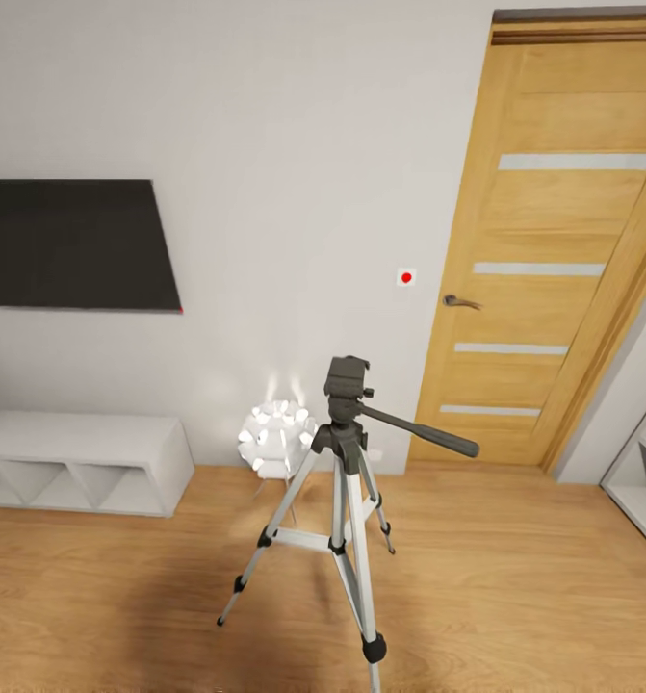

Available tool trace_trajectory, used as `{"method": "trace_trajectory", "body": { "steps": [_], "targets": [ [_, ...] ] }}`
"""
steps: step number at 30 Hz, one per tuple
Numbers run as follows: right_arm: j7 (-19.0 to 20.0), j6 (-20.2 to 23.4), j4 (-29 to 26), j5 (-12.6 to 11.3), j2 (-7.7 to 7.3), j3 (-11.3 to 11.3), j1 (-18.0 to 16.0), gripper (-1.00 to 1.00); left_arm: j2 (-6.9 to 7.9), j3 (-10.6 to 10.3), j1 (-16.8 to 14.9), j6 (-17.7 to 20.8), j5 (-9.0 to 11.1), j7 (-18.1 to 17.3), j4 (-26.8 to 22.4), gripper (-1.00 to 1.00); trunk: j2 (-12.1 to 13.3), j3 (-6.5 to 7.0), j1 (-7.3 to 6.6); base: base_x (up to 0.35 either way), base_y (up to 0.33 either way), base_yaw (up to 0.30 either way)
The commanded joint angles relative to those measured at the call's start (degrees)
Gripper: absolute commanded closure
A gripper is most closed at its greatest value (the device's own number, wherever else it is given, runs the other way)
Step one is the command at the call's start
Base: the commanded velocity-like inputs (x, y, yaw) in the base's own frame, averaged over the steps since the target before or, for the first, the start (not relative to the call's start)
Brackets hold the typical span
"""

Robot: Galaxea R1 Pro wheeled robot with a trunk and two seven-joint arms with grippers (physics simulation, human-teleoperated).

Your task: Attach the digital camera to the camera tripod in the bedroom.

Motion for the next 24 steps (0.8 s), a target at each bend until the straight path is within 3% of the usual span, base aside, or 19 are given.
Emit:
{"method": "trace_trajectory", "body": {
  "steps": [1,8,24],
  "targets": [
    [0.1,-0.2,0.2,0.6,-0.04,-0.5,-0.1,-1.0,0.0,-0.5,0.0,-0.1,0.5,-0.1,0.0,1.0,-0.1,-0.21,0.01,-0.185,0.0,0.0],
    [0.1,-0.2,0.2,0.6,-0.03,-0.5,-0.1,-1.0,0.0,-0.5,0.0,-0.1,0.5,-0.1,0.0,1.0,-0.1,-0.86,0.01,-0.187,0.0,0.0],
    [0.1,-0.2,0.2,0.6,-0.04,-0.5,-0.1,-1.0,0.0,-0.5,0.0,-0.1,0.4,-0.1,0.0,1.0,-0.1,-2.33,0.01,-0.016,0.0,0.0]
  ]
}}
